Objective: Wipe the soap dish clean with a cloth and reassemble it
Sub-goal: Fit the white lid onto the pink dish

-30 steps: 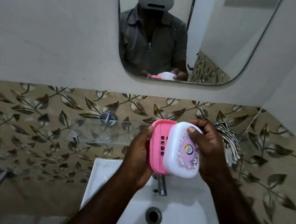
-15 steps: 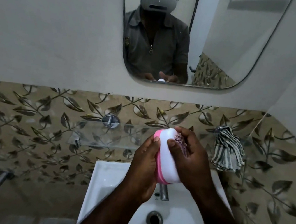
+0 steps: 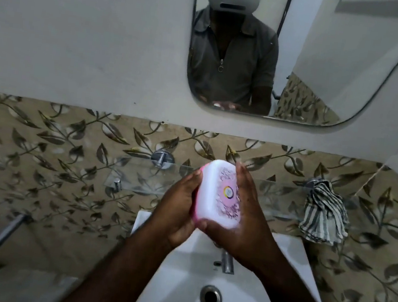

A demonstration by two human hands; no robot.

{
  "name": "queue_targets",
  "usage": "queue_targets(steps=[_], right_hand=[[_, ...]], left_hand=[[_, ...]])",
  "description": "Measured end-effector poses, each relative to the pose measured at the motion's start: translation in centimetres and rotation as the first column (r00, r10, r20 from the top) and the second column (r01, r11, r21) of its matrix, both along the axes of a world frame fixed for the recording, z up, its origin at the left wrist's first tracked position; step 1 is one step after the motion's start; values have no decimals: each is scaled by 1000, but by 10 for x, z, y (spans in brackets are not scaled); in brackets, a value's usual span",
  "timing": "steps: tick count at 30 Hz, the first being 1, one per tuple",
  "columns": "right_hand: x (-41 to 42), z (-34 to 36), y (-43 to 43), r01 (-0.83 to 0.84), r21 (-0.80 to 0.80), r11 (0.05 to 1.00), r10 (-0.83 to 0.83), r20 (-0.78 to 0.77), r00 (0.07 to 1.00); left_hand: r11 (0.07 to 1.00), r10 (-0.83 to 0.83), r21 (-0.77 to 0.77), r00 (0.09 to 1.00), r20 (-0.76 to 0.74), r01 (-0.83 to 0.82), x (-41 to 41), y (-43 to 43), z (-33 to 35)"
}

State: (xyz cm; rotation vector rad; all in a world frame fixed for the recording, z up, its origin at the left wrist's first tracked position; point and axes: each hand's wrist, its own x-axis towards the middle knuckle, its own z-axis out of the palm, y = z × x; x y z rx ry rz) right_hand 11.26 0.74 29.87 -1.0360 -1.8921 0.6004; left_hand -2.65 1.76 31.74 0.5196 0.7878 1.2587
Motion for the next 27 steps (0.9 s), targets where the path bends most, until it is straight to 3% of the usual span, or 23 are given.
queue_targets(steps=[2, 5, 7, 8, 9, 11, 12, 18, 23, 27], right_hand=[[-6, -5, 7, -54, 44, 998, 51, 56, 997], [-22, -9, 23, -55, 16, 998, 54, 91, 994], [-33, -12, 36, -23, -32, 999, 26, 111, 993], [-38, -12, 42, -8, -46, 999, 14, 126, 992], [-43, -12, 48, 4, -54, 999, 4, 141, 990], [-51, -10, 57, 15, -67, 998, -4, 163, 987], [-55, -9, 59, 15, -67, 998, -4, 169, 986], [-78, -23, 70, -20, 24, 1000, 15, 194, 981], [-82, -34, 72, 46, 159, 986, -92, 290, 953], [-81, -36, 73, 51, 141, 989, -92, 304, 948]], left_hand=[[996, -15, -84, 1000, 16, 16, -15, 7, -4], [998, 24, -57, 1000, 2, -24, -32, 11, -11], [987, 161, 36, 951, -264, -157, -43, 7, -19], [964, 265, 121, 842, -469, -237, -50, 6, -24], [936, 351, 230, 680, -644, -265, -56, 3, -28], [902, 432, 377, 391, -813, -213, -66, -2, -35], [901, 433, 390, 330, -839, -191, -69, -4, -37], [907, 420, 365, 374, -827, -212, -82, -3, -46], [890, 451, 375, 386, -805, -260, -83, -1, -50], [885, 461, 379, 401, -792, -270, -82, 1, -57]])
